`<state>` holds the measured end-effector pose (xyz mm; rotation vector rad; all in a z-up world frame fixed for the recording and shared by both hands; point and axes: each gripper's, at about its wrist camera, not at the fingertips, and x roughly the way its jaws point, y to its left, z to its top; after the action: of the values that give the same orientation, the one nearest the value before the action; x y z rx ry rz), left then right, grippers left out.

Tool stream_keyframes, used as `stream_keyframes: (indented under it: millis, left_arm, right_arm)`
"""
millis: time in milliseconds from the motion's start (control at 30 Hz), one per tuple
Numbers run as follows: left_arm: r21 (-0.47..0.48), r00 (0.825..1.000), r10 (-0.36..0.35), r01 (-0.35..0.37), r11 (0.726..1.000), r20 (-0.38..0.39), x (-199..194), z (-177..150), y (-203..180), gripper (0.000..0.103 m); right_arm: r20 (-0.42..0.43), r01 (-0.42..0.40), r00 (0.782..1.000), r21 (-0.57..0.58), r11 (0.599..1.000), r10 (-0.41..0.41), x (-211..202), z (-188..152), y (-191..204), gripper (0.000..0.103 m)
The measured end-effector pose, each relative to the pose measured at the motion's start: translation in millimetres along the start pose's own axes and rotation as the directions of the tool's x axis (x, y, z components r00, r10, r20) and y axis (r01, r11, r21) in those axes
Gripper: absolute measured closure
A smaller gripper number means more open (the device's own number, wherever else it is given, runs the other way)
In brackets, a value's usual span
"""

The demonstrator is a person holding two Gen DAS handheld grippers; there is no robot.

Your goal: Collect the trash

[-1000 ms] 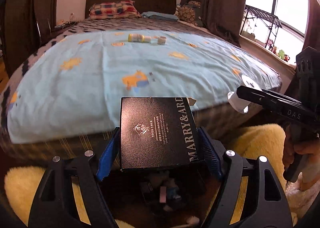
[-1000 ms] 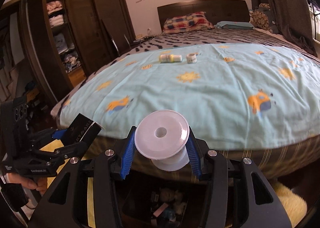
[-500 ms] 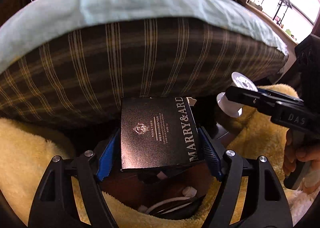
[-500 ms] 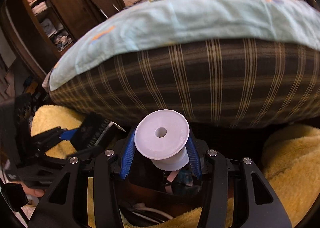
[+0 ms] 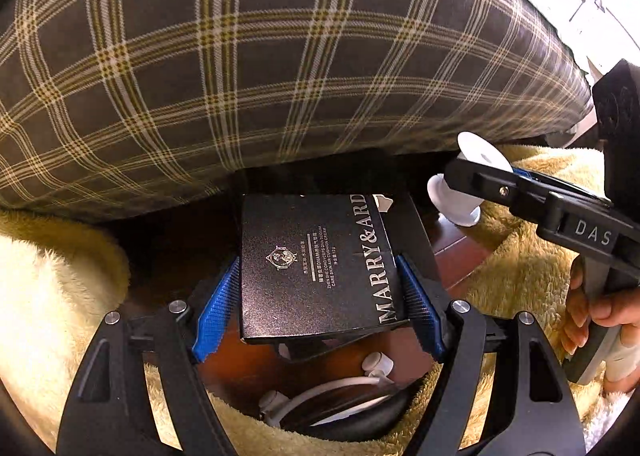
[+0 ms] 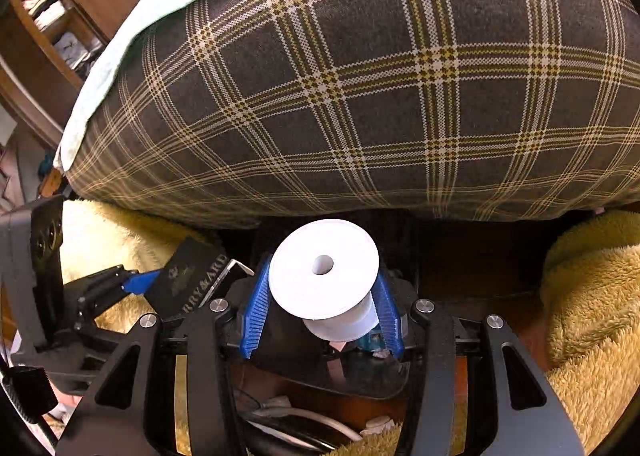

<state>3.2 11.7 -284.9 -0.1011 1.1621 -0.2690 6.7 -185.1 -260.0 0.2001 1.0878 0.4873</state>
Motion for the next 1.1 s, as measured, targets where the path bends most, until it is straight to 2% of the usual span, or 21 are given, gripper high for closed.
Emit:
stream_keyframes:
  millis: [400,533,633,800,900,1033,1100]
  left_arm:
    - [-0.009,1.0,-0.005,0.005,1.0,-0.011,-1.2,-3.2,-5.1,0.029]
    - [-0.016,1.0,0.001,-0.001,1.0,-0.012,1.0,-4.6,0.2,0.028]
    - [-0.015,1.0,0.015,-0.015,1.0,-0.001,-2.6,-4.8,3.0,0.017]
    - [0.001,0.999,0.031,-0.031,1.0,0.02,-12.8,-1.9,-0.5,0.008]
    - [0.016,0.999,0.035,-0.036,0.999,0.039,-20.7,0.0,-3.6,0.008]
    - [0.017,0.996,0.037,-0.039,0.999,0.079,-36.5,4.7,-7.7,0.008]
    - [0.018,0.994,0.031,-0.033,0.999,0.107,-49.2,9.2,-9.6,0.008]
  right_arm:
    - [-0.004,-0.003,1.0,0.014,1.0,0.003,-0.5,6.0,-1.5,0.053]
    - [0.001,0.016,1.0,0.023,1.0,-0.016,-3.0,7.2,-3.5,0.041]
    - [0.008,0.024,1.0,0.027,0.999,-0.024,-6.6,9.4,-8.1,0.032]
    - [0.019,0.032,0.999,0.034,0.999,-0.033,-15.8,13.3,-16.7,0.027]
    - [0.035,0.041,0.999,0.034,0.999,-0.042,-27.5,16.1,-19.6,0.019]
    - [0.074,0.054,0.996,0.024,0.998,-0.055,-52.5,26.8,-21.2,0.017]
    - [0.127,0.055,0.99,0.01,0.998,-0.056,-74.5,37.2,-20.2,0.015]
